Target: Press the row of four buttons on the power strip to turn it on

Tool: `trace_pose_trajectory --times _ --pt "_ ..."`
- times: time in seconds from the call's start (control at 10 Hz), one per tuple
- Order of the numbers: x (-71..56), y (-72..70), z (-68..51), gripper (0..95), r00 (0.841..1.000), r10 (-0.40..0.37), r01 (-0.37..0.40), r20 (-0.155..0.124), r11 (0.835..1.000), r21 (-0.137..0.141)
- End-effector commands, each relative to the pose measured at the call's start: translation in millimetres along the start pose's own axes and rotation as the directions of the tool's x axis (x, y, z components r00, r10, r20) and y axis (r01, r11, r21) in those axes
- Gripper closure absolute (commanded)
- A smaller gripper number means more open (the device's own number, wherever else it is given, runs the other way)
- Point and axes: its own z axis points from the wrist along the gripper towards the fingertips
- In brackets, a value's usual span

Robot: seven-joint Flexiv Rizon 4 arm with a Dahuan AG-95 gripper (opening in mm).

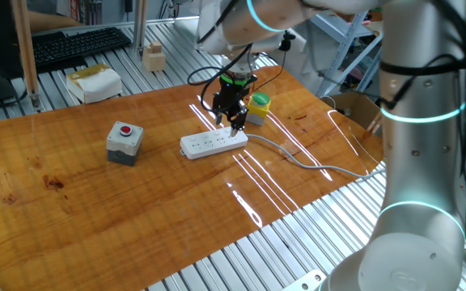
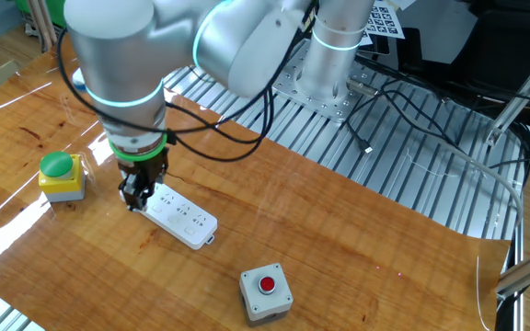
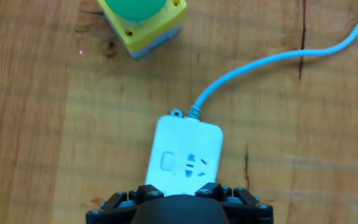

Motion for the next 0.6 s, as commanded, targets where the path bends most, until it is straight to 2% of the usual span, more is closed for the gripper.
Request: trace_pose_trajectory --times 0.1,0.3,0.4,0.5,0.6 --pt "-2.6 2.0 3.7 19.0 1.000 0.003 -0.003 0.005 1.000 -0.001" --pt "-3.7 3.1 5.2 19.0 1.000 0.005 -0.005 0.000 1.000 -0.003" --pt "-3.5 3.5 5.4 19.0 1.000 -0.001 0.000 -0.017 1.000 -0.008" --pt "-3.4 3.9 5.5 38.0 1.000 -0.015 0.015 -0.027 1.000 -0.009" --pt "-3.4 3.9 5.5 38.0 0.999 -0.012 0.012 -0.032 1.000 0.004"
